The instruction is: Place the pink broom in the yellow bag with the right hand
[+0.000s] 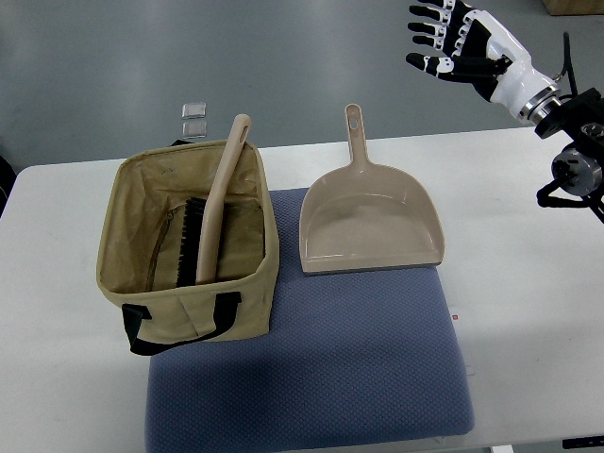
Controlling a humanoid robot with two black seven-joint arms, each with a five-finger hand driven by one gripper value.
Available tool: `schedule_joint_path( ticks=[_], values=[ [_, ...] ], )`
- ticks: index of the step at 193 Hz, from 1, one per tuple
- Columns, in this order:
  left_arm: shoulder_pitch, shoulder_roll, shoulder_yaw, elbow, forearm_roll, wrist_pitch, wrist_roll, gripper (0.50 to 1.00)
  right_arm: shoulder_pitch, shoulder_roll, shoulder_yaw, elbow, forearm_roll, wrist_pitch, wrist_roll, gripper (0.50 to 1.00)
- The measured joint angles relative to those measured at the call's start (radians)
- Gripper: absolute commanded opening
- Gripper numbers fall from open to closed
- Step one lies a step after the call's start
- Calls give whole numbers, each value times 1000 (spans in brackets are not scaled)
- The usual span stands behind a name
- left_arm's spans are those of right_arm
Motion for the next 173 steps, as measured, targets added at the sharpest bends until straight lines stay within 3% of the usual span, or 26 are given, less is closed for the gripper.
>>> schedule_joint_path(
  ticks=[48,73,86,101,173],
  values=[
    [0,0,0,0,0,0,0,1000,-77,67,-2,-94,250,23,-6,866],
    [0,0,0,0,0,0,0,1000,-106,96,-3,-163,324,107,-8,870],
    [0,0,0,0,0,0,0,1000,-116,102,-3,-205,358,163,-8,915],
    [0,0,0,0,0,0,0,1000,-121,108,-3,-241,385,200,-8,926],
    [0,0,0,0,0,0,0,1000,-132,115,-3,-302,393,201,1,928]
  ],
)
